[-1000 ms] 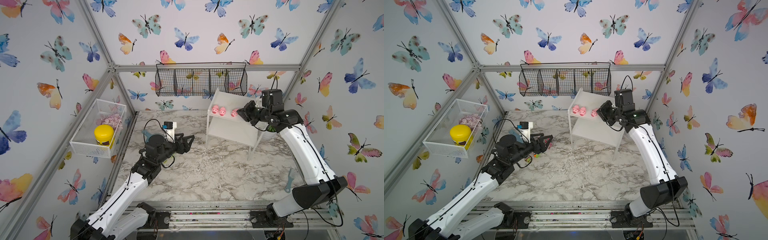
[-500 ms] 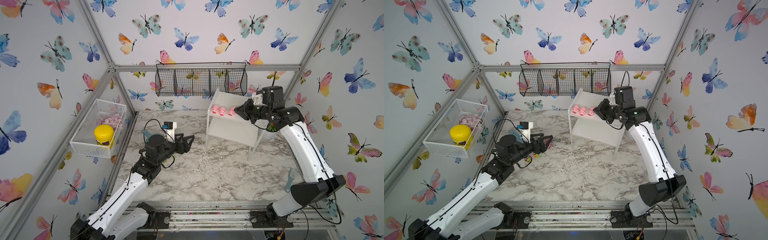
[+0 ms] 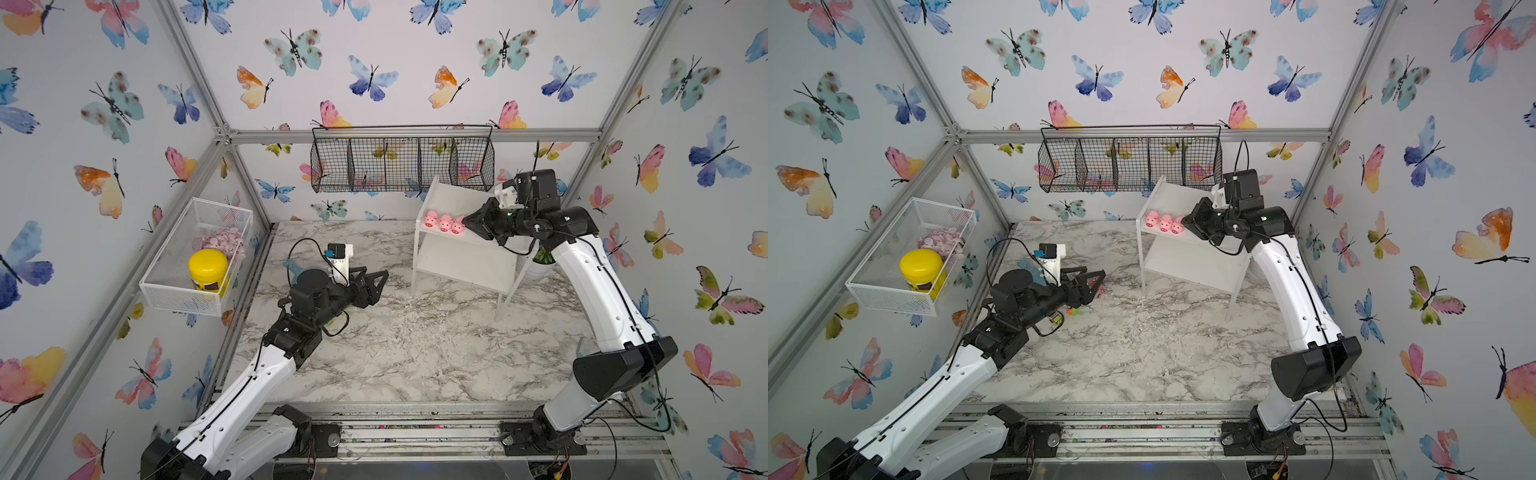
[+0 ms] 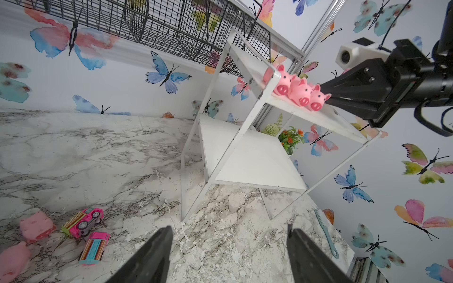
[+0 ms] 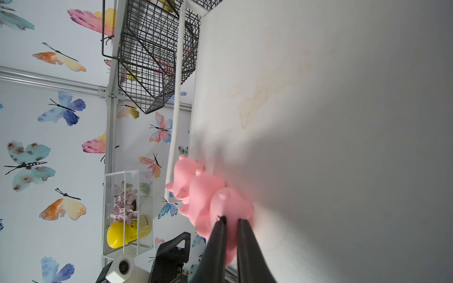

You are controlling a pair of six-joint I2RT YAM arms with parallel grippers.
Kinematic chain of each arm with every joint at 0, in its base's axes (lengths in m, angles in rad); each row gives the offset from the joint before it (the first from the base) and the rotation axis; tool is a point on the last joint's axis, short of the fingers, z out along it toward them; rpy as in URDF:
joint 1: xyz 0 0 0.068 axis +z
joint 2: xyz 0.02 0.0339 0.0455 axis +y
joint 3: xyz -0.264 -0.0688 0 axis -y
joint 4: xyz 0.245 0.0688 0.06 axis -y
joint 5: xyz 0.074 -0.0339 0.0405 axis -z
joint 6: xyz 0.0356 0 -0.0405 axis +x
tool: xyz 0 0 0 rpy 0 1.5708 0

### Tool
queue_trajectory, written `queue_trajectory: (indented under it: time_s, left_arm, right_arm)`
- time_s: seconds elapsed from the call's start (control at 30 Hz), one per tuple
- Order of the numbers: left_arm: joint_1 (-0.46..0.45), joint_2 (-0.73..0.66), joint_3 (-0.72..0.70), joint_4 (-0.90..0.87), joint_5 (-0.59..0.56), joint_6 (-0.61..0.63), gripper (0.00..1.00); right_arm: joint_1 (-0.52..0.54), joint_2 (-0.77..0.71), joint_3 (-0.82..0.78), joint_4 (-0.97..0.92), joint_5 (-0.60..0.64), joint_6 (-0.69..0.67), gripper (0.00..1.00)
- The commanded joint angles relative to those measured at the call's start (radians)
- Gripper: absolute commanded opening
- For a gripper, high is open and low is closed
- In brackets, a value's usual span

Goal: Organize plastic toys on shelves
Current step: Adjust the plastic toy on the shelf.

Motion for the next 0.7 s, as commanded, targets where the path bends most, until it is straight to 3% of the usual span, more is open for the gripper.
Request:
queue_trajectory:
  time_s: [0.0, 0.67]
  left_arm:
    - [0.009, -0.011, 0.031, -0.004, -0.003, 0.015, 0.79]
    - [0.010, -0.022, 0.032, -0.020, -0.008, 0.030, 0.79]
  right_arm:
    - [0.000, 0.004, 0.033, -0.039, -0.015, -0.035, 0.13]
    - [-0.011, 0.044, 0.059, -0.078, -0.021, -0.092, 0.17]
